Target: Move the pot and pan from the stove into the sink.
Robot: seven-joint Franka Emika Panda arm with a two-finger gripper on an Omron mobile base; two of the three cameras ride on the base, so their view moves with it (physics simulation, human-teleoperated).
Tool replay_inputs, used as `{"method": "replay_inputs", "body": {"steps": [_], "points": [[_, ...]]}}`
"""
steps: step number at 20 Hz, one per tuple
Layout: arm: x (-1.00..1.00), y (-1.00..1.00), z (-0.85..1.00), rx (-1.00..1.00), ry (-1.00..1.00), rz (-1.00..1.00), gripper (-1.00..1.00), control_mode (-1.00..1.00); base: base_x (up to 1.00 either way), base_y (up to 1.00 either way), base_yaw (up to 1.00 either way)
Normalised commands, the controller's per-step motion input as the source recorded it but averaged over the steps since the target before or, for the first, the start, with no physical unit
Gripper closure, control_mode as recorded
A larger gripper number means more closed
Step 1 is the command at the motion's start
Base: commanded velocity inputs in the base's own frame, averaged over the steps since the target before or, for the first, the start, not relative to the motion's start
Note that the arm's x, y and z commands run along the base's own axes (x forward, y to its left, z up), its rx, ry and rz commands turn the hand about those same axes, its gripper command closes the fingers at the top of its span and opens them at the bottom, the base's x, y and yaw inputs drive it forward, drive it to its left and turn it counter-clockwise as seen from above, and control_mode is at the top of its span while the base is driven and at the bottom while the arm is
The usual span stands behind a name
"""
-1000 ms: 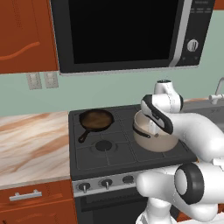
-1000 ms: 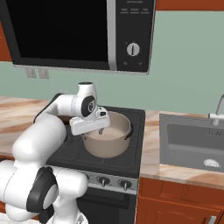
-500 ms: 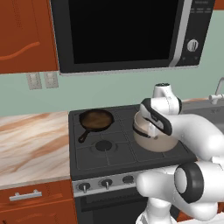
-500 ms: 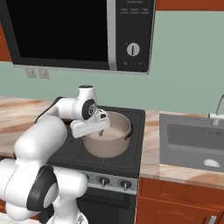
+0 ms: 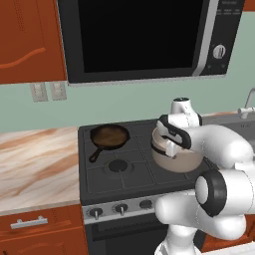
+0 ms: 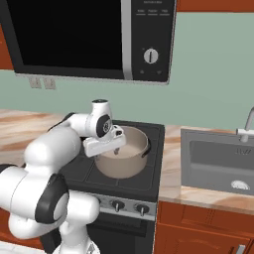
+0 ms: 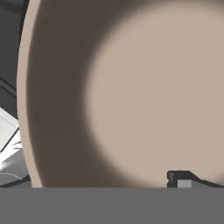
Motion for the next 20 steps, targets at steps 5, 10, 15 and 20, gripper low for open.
{"method": "replay_inputs", "body": {"steps": [5, 10, 15, 20], "points": [[0.06, -0.01, -0.36, -0.04, 0.0, 0.0, 1.0, -1.0, 0.0, 0.0, 0.0], [0.0, 0.0, -0.04, 0.0, 0.0, 0.0, 1.0, -1.0, 0.0, 0.0, 0.0], [-0.01, 0.0, 0.11, 0.02, -0.02, 0.0, 1.0, -1.0, 0.0, 0.0, 0.0], [-0.04, 0.0, 0.52, 0.05, -0.01, -0.01, 1.0, -1.0, 0.0, 0.0, 0.0]]}}
